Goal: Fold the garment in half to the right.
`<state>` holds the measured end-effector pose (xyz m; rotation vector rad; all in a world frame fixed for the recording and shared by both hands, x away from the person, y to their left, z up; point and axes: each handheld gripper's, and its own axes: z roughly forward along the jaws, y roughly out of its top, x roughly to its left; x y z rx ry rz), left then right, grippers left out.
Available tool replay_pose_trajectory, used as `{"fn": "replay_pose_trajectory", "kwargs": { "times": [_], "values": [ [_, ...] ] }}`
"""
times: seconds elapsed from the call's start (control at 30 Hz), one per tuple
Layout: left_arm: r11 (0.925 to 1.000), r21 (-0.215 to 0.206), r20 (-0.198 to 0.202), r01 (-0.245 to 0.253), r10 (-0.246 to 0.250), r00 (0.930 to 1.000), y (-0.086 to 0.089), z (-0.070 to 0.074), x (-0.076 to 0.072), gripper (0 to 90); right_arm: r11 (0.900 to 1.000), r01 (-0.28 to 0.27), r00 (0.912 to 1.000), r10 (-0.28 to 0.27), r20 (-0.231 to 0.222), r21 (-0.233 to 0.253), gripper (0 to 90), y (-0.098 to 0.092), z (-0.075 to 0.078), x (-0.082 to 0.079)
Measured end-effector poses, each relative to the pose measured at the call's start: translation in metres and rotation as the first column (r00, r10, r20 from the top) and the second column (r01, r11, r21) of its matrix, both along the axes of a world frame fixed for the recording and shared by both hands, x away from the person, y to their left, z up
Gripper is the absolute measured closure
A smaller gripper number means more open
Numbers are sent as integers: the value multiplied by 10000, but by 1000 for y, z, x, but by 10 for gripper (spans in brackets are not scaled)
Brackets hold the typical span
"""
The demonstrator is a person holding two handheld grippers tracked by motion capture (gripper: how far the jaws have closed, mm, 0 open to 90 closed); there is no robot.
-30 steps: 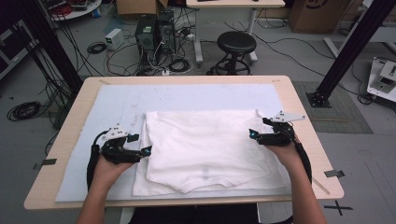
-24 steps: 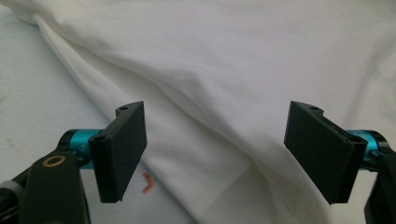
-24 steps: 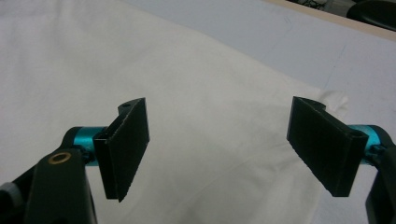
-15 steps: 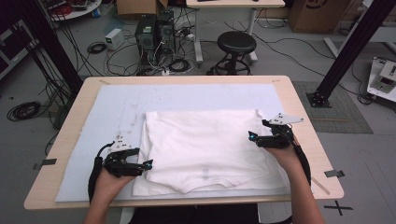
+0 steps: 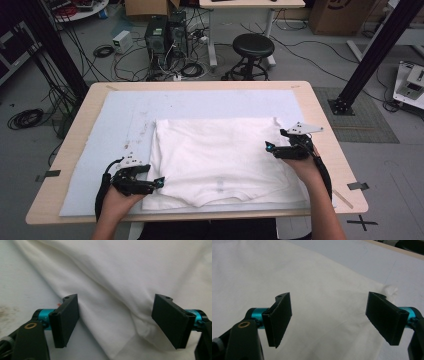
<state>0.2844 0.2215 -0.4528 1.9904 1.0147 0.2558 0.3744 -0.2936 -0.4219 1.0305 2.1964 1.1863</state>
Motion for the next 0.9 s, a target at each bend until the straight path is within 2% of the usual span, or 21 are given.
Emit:
{"fn": "replay_pose_trajectory", "kwargs": {
  "times": [0.07,0.1,0.23,0.3,0.33,0.4,0.47,0.57,0.63,0.7,0.77,0.83,0.9],
  "values": [
    [9988,-336,-191,361,-367,9991,-2,0,-2,257,10000,12,10000,-12,-20,10,213,0,0,0],
    [9982,-216,-118,551,-554,9984,-7,0,-6,259,10000,13,10000,-13,23,-3,213,0,0,0],
    [9974,-66,0,713,-713,9975,-14,0,-11,280,10000,5,10000,-5,24,-9,213,0,0,0],
    [9960,-15,83,891,-891,9960,-19,0,-14,326,10000,2,10000,-2,20,-9,213,0,0,0],
    [9951,145,188,974,-977,9950,-21,0,-16,356,10000,2,10000,-2,27,-9,213,-1,0,0],
    [9957,418,357,830,-845,9958,-24,0,-19,395,10000,1,10000,-1,9,2,213,-1,0,-1],
    [9963,354,439,777,-792,9959,-25,-1,-21,475,10000,37,10000,-37,34,-4,213,-2,0,-1],
    [9952,839,797,510,-578,9951,-29,0,-24,596,10000,41,10000,-41,48,8,213,-3,2,0],
    [9930,994,890,631,-720,9934,-32,1,-24,692,10000,26,10000,-26,37,5,213,-2,4,1],
    [9912,1074,889,768,-865,9923,-34,2,-23,734,10000,-13,10000,13,77,-15,213,-1,7,2],
    [9909,970,842,934,-1017,9913,-34,4,-21,770,9997,-215,9996,217,188,-124,213,4,13,4],
    [9935,283,812,1099,-1119,9904,-32,5,-19,776,9994,-303,9993,306,205,-145,213,6,16,4],
    [9891,-581,810,1356,-1308,9881,-28,6,-18,783,9983,-553,9980,558,291,-190,213,13,24,8]
  ]
}}
